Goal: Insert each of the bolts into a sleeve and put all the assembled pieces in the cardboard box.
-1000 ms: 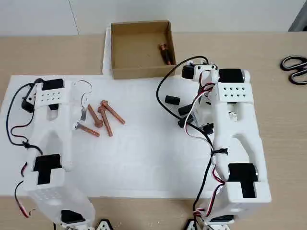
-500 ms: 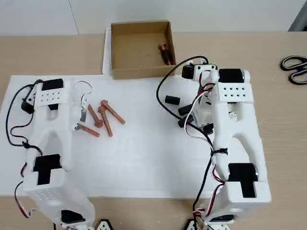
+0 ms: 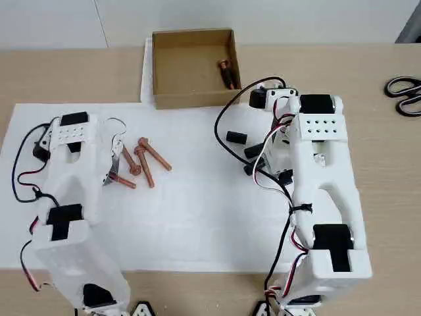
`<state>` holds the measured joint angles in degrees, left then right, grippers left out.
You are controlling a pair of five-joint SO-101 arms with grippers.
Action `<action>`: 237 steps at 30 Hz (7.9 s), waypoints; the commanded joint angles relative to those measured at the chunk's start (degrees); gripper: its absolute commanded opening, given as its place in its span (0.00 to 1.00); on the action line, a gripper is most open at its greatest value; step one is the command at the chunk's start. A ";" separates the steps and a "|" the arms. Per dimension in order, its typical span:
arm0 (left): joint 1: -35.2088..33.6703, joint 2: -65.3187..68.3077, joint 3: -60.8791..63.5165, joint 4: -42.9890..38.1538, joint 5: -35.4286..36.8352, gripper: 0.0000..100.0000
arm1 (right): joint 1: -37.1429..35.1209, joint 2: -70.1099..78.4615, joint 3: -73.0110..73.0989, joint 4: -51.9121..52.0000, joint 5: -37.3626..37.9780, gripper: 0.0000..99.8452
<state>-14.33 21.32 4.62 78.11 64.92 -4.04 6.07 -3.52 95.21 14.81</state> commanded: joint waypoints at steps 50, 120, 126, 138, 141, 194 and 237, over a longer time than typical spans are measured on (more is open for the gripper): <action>15.82 -32.35 -36.79 22.33 -36.66 0.01 | 0.04 -38.37 0.88 0.22 0.26 0.00; 45.89 -73.14 24.92 -26.02 -43.25 0.01 | -28.53 -107.47 87.56 -48.84 -22.07 0.00; 46.33 -76.04 34.59 -31.82 -43.16 0.01 | -28.70 -107.47 87.47 -48.75 -22.07 0.00; 46.51 -79.91 45.76 -41.58 -43.16 0.01 | -28.79 -107.47 87.47 -48.75 -22.07 0.00; 47.56 -79.91 47.43 -43.25 -43.16 0.01 | -28.88 -107.47 87.47 -48.92 -22.07 0.00; 49.23 -80.18 55.87 -38.77 -43.34 0.01 | -29.76 -107.47 87.38 -49.19 -21.89 0.00; 48.35 -80.26 46.90 -27.25 -43.16 0.21 | -29.76 -107.47 87.56 -49.19 -21.89 0.00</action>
<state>35.69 -58.33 55.96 49.89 21.85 -33.67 -100.57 84.66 47.47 -6.81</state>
